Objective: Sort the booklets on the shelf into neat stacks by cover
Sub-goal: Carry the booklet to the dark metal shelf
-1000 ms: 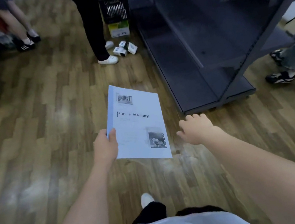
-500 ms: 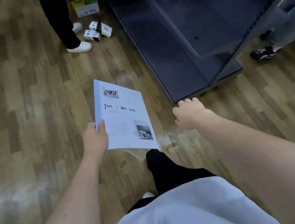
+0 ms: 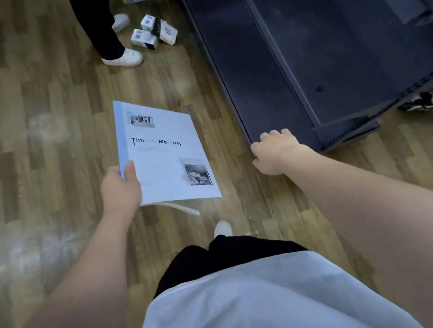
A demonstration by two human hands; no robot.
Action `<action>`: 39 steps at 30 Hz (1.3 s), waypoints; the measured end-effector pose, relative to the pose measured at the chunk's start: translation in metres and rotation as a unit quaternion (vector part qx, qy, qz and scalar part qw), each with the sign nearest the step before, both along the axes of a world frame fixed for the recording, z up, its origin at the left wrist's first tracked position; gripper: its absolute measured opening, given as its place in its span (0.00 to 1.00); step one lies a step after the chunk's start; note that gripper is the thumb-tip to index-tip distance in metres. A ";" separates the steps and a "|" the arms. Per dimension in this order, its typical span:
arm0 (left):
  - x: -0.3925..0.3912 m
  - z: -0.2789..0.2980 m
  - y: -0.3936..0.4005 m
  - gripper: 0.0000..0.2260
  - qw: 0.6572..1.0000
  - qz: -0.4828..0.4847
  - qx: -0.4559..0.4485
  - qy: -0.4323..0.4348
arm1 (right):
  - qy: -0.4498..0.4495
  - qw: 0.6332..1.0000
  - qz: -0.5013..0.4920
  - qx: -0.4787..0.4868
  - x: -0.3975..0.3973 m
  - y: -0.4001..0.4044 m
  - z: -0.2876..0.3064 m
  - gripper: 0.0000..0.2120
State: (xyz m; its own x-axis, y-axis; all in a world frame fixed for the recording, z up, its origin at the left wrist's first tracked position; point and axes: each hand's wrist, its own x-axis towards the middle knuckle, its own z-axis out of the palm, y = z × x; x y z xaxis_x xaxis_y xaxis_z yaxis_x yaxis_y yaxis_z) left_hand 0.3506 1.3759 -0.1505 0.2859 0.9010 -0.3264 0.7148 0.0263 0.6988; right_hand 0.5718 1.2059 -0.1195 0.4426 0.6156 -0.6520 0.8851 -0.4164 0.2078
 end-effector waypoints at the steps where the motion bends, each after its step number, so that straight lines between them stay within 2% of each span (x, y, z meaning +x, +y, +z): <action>1: 0.005 -0.001 0.006 0.16 1.000 0.004 0.003 0.005 | 0.004 1.000 0.001 -0.005 0.007 0.006 -0.002 0.19; 11: 0.059 -0.010 0.092 0.18 0.998 -0.030 0.005 0.047 | 0.020 1.000 -0.009 -0.017 0.051 0.088 -0.015 0.17; 14: 0.094 -0.005 0.135 0.17 0.995 -0.087 0.001 0.039 | 0.012 0.998 -0.055 -0.001 0.070 0.112 -0.008 0.18; 18: 0.157 0.007 0.193 0.17 0.979 -0.201 -0.010 0.016 | 0.008 0.985 -0.168 0.022 0.091 0.131 0.002 0.18; 25: 0.263 0.030 0.244 0.16 0.932 -0.362 0.003 -0.010 | 0.002 0.939 -0.343 0.004 0.097 0.145 0.016 0.19; 34: 0.358 0.027 0.239 0.14 0.868 -0.495 -0.033 0.005 | -0.019 0.871 -0.490 0.015 0.125 0.140 0.030 0.19; 39: 0.408 0.034 0.235 0.10 0.833 -0.551 -0.037 0.000 | -0.015 0.808 -0.585 0.068 0.158 0.140 0.032 0.19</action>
